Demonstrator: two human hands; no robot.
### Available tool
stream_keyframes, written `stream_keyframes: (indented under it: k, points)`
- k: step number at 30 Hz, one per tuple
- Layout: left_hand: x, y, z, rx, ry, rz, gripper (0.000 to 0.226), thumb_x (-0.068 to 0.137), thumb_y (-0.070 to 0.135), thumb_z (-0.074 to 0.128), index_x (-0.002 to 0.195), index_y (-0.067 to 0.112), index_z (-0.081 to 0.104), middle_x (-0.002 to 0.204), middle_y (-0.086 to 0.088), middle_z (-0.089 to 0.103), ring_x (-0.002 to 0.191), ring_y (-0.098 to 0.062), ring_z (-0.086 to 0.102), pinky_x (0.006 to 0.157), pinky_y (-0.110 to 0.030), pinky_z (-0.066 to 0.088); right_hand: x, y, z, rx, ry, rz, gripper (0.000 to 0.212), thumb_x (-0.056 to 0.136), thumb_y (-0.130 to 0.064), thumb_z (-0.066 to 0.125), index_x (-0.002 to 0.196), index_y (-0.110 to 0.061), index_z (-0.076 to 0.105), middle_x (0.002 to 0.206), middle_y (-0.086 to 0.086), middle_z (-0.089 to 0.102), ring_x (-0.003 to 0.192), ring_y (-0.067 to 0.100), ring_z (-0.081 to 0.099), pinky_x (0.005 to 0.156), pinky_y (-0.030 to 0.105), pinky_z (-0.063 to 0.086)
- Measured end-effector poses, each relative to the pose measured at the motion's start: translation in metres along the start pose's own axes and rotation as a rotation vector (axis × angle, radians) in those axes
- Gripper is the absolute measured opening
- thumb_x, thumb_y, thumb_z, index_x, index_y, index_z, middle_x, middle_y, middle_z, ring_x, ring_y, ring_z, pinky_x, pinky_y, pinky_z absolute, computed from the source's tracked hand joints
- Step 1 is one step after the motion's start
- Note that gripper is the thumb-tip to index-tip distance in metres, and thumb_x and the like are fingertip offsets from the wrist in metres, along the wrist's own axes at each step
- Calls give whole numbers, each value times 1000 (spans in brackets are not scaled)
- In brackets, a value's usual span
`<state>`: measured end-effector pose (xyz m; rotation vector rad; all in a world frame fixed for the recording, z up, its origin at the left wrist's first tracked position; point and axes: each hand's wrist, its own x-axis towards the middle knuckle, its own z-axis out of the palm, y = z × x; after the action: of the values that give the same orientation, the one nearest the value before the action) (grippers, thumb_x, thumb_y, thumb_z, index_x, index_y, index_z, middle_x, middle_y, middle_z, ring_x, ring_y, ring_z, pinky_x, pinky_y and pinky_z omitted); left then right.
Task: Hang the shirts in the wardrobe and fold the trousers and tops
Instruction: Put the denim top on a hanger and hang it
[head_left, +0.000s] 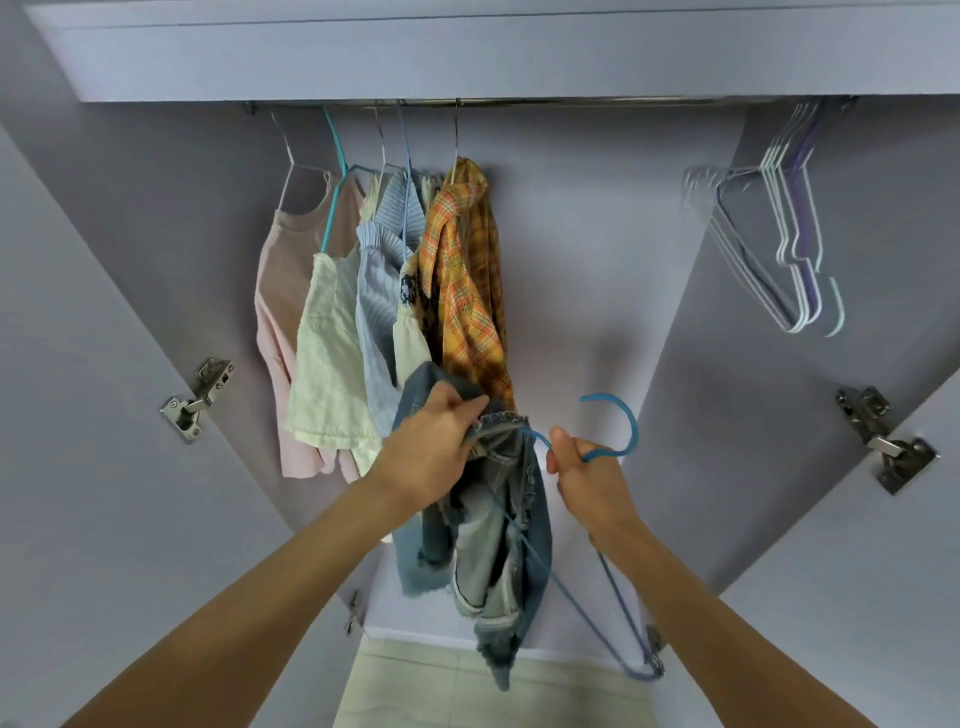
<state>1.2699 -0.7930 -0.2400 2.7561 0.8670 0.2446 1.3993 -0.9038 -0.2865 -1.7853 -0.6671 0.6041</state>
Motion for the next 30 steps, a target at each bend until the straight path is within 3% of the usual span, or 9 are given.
stream_keyframes:
  k: [3,7,9,12,16,21,24,26,30]
  points:
    - [-4,-2,3,117,46,62,55,99,21,41,149,17,18,128,-8,26,96,-26,51,78,-34,50,1,-14,-5,-17,6,-208,50,96,-24,46,47,-14,42,42,-3,41,36,4,37,43,12,30]
    - [0,1,-11,375,269,233,39,90,42,49,112,12,61,107,-7,54,97,-27,50,68,-38,49,-4,-28,-9,3,-33,-358,49,96,-21,47,47,-14,47,39,-7,44,40,3,43,49,9,33]
    - [6,-2,-17,512,335,369,34,87,41,47,87,13,66,80,-2,62,83,-26,58,73,-38,48,-5,-26,-11,52,-107,-336,43,95,-19,48,53,-14,53,36,-9,41,37,3,40,48,10,31]
    - [18,-14,-23,402,142,367,35,93,40,44,100,11,62,86,-5,61,88,-27,59,85,-35,42,-3,-27,-19,218,-475,-209,11,92,-14,54,91,-9,64,57,-5,54,53,7,50,56,20,42]
    - [16,-34,-20,83,31,275,38,96,36,43,111,5,57,97,-11,59,91,-28,57,79,-33,42,22,-22,-50,477,-747,64,33,87,2,54,112,-17,64,105,3,67,98,23,65,79,33,55]
    - [5,-33,-17,30,138,385,44,95,42,39,105,2,56,95,-12,62,88,-27,59,73,-25,36,27,-23,-22,-95,-798,-70,25,91,-18,57,115,-10,54,91,19,53,84,29,56,82,45,52]
    - [-1,-25,-23,-12,219,404,37,92,37,51,96,0,50,83,-8,58,72,-25,56,65,-19,29,21,-29,18,-280,-698,-369,11,89,-13,55,93,-22,54,76,3,57,67,11,55,65,28,51]
    - [-5,-25,-29,-49,274,385,36,89,36,53,93,1,48,77,1,50,65,-18,48,63,-17,25,26,-30,32,-405,-486,-533,27,85,-6,51,72,-29,46,64,-6,47,56,5,44,54,20,37]
    - [-16,-35,-38,2,348,343,54,88,58,37,94,5,50,66,5,49,54,-18,50,53,-21,32,35,-30,28,-604,-427,-570,11,88,-10,46,93,-4,54,77,14,57,67,27,52,59,38,46]
